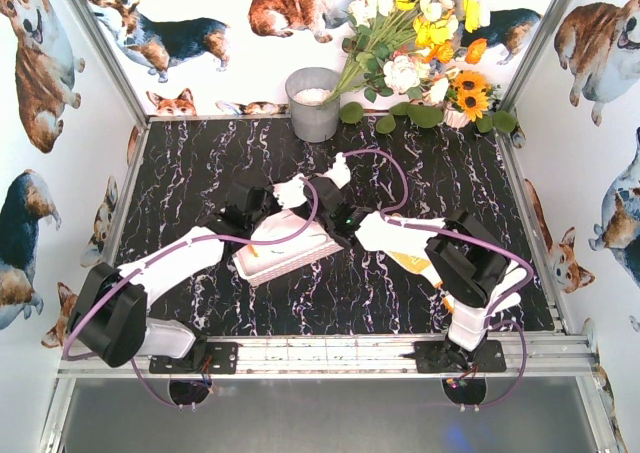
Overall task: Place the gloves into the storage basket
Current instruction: Place the glove in the bin.
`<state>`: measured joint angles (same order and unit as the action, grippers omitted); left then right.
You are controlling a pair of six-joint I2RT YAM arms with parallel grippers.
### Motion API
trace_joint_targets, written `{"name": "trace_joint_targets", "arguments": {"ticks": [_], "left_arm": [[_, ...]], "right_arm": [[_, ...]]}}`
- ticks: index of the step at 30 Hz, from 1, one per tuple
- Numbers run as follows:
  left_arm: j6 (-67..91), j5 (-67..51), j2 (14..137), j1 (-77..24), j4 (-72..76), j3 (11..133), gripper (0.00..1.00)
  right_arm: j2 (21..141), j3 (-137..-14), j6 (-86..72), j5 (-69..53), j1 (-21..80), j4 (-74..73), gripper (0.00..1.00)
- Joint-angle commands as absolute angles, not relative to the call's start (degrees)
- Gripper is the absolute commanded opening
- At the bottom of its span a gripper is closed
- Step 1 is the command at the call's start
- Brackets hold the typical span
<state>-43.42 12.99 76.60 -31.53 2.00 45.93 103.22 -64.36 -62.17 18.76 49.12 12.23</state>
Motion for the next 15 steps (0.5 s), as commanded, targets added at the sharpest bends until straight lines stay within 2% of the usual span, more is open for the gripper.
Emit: {"name": "trace_joint_targets", "arguments": {"ticks": [1, 15], "left_arm": [[-44.7, 18.4, 78.6, -28.9, 4.6, 45.9, 0.0], [-45.7, 18.1, 81.6, -28.9, 1.9, 45.1, 0.0]], "right_arm": [[104.0, -66.0, -59.9, 20.7, 49.7, 13.0, 0.0], [106.3, -65.4, -62.3, 20.1, 51.4, 13.0, 0.0]]}}
